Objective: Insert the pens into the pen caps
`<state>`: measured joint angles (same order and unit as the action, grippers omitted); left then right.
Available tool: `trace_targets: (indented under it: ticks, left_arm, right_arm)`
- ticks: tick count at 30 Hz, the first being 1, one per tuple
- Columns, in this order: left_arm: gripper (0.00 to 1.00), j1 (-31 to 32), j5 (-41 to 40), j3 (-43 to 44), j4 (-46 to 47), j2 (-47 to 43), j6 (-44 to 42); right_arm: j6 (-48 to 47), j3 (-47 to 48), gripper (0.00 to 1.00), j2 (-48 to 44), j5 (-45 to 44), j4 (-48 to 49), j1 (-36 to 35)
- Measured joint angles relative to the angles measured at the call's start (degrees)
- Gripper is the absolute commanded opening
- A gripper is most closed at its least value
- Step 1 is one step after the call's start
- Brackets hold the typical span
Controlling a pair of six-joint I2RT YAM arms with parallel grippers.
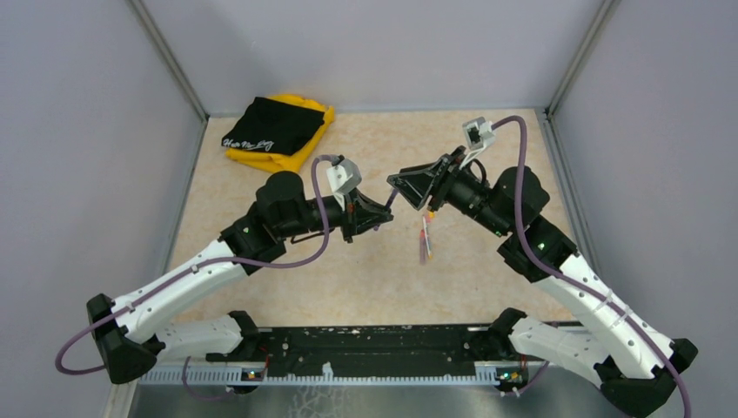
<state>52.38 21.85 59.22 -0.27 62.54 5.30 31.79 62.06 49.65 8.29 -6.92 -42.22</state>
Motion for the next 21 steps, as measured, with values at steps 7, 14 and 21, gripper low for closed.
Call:
trace_targets:
  ticks: [7, 14, 21]
  left_arm:
    - [0.0, 0.0, 0.02, 0.02, 0.0, 0.17, 0.04]
    - [0.0, 0.0, 0.04, 0.02, -0.02, 0.87, 0.09]
    - [0.0, 0.0, 0.02, 0.11, -0.11, 0.94, 1.46]
  right_arm:
    - [-0.04, 0.0, 0.33, 0.02, 1.7, 0.04, 0.0]
    - [-0.37, 0.0, 0.2, 0.02, 2.19, 0.02, 0.0]
    - [-2.01, -0.37, 0.03, 0.02, 1.88, 0.07, 0.02]
